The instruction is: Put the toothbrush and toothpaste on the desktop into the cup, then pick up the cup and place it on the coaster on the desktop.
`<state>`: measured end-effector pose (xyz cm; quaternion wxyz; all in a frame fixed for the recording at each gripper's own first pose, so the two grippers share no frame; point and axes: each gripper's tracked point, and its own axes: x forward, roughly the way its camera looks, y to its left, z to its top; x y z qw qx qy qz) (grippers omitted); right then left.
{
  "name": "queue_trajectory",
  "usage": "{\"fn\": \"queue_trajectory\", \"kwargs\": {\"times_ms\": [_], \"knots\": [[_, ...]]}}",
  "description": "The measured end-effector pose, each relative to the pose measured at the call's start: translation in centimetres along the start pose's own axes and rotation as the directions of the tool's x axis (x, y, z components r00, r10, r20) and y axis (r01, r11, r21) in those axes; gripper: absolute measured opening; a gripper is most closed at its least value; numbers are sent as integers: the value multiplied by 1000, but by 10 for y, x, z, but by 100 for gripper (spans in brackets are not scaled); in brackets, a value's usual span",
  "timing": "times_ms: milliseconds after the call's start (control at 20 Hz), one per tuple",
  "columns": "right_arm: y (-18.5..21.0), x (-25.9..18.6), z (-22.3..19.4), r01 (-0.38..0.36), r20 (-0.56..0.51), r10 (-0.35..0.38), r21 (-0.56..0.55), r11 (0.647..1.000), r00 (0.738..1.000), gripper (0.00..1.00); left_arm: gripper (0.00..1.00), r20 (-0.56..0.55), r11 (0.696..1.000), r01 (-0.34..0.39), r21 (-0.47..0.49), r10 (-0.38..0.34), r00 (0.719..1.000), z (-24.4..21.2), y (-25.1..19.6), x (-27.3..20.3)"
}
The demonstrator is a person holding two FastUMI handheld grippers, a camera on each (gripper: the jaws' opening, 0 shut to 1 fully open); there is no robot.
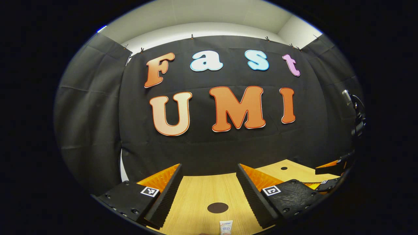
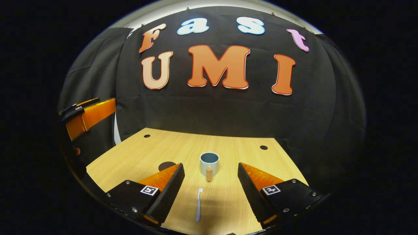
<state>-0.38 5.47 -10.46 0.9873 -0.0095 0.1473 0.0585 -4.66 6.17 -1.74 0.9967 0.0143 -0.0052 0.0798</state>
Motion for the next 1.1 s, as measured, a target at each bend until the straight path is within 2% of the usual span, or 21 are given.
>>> {"fn": "queue_trajectory", "kwargs": {"times_ms": [250, 500, 750, 900, 1100], "knots": [[3, 24, -43, 31, -108, -33, -20, 999, 994, 99, 99, -1, 1000, 17, 10, -17, 1000, -3, 19, 1], [7, 51, -97, 75, -237, -84, -47, 996, 968, 99, 99, -8, 999, 52, 15, -52, 999, -13, 42, 4], [23, 69, -131, 78, -342, -81, -24, 997, 936, 99, 99, -38, 998, 55, 28, -54, 998, -30, 69, 8], [28, 76, -151, 61, -411, -72, -41, 997, 909, 99, 99, -57, 999, 34, 29, -33, 998, -36, 80, 9], [36, 84, -182, 11, -527, -24, -28, 1000, 850, 97, 98, -76, 999, -11, 51, 15, 997, -40, 85, 10]]}}
